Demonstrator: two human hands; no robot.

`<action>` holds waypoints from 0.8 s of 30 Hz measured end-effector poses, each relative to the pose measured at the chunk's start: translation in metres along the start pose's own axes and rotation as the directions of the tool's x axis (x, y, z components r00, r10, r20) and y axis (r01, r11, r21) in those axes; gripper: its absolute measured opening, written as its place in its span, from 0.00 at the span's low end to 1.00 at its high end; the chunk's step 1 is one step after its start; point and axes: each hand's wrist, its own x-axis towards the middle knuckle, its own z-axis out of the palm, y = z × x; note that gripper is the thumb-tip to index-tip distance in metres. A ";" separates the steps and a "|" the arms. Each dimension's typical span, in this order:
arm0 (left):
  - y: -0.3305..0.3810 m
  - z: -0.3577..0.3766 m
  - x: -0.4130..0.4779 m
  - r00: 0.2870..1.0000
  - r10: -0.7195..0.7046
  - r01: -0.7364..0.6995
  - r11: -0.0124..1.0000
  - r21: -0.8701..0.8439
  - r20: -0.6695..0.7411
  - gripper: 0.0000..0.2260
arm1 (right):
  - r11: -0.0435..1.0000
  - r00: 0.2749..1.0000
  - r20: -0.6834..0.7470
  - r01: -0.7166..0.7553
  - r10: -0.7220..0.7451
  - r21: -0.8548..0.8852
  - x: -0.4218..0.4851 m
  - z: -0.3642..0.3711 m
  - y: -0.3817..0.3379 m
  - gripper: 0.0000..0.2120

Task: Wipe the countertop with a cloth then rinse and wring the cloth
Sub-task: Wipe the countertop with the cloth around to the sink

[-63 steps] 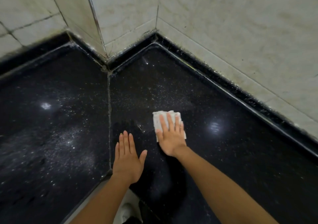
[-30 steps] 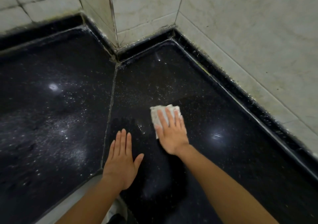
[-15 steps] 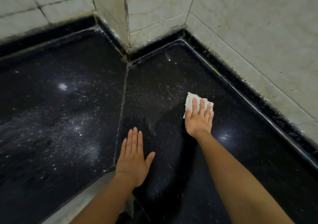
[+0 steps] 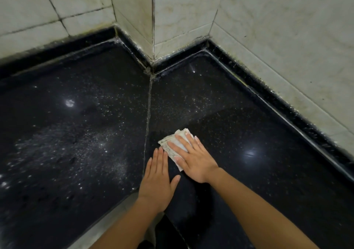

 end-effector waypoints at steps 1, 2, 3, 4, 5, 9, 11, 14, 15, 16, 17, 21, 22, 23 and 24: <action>-0.001 -0.001 0.001 1.000 0.011 -0.011 1.000 0.007 -0.010 0.35 | 0.999 0.999 0.001 -0.041 0.041 -0.003 0.002 -0.001 0.002 0.25; -0.003 -0.001 0.002 0.999 0.024 -0.023 1.000 0.014 -0.028 0.35 | 0.995 0.995 -0.007 -0.102 0.102 0.005 0.005 -0.003 0.006 0.25; -0.004 -0.001 0.005 0.999 0.037 -0.036 0.999 0.025 -0.038 0.36 | 0.984 0.984 -0.018 -0.178 0.179 0.026 0.008 -0.004 0.012 0.25; -0.006 -0.002 0.007 0.998 0.049 -0.047 0.998 0.036 -0.043 0.36 | 0.966 0.966 -0.031 -0.254 0.256 0.057 0.012 -0.006 0.019 0.25; -0.008 -0.004 0.011 0.997 0.062 -0.059 0.997 0.048 -0.050 0.37 | 0.945 0.946 -0.042 -0.316 0.320 0.089 0.015 -0.008 0.027 0.25; -0.015 -0.014 0.038 0.984 0.145 -0.136 0.987 0.087 -0.102 0.35 | 0.866 0.878 -0.053 -0.457 0.476 0.201 0.023 -0.020 0.062 0.25; -0.017 -0.019 0.057 0.980 0.163 -0.152 0.984 0.093 -0.118 0.34 | 0.846 0.858 -0.065 -0.485 0.509 0.222 0.028 -0.023 0.076 0.25; -0.018 -0.038 0.094 0.977 0.163 -0.152 0.984 0.090 -0.135 0.35 | 0.839 0.849 -0.085 -0.494 0.522 0.227 0.038 -0.030 0.096 0.25; -0.017 -0.047 0.109 0.975 0.161 -0.150 0.985 0.082 -0.155 0.36 | 0.839 0.847 -0.088 -0.496 0.525 0.225 0.041 -0.032 0.103 0.25; -0.016 -0.056 0.125 0.976 0.143 -0.135 0.989 0.059 -0.163 0.36 | 0.836 0.842 -0.095 -0.502 0.531 0.222 0.044 -0.034 0.111 0.25; -0.017 -0.065 0.141 0.978 0.110 -0.104 0.994 0.039 -0.178 0.36 | 0.832 0.836 -0.104 -0.508 0.539 0.222 0.048 -0.037 0.117 0.25; -0.032 -0.096 0.206 0.977 -0.067 0.081 0.995 0.061 -0.201 0.36 | 0.813 0.814 -0.122 -0.533 0.568 0.234 0.063 -0.045 0.140 0.25; -0.038 -0.102 0.219 0.977 -0.105 0.117 0.992 0.056 -0.185 0.36 | 0.807 0.808 -0.121 -0.541 0.577 0.237 0.067 -0.048 0.145 0.25; -0.044 -0.106 0.231 0.977 -0.133 0.142 0.989 0.047 -0.167 0.36 | 0.801 0.802 -0.117 -0.549 0.585 0.240 0.071 -0.050 0.150 0.25; -0.051 -0.110 0.241 0.977 -0.147 0.156 0.987 0.045 -0.155 0.36 | 0.795 0.797 -0.113 -0.556 0.593 0.244 0.074 -0.052 0.153 0.25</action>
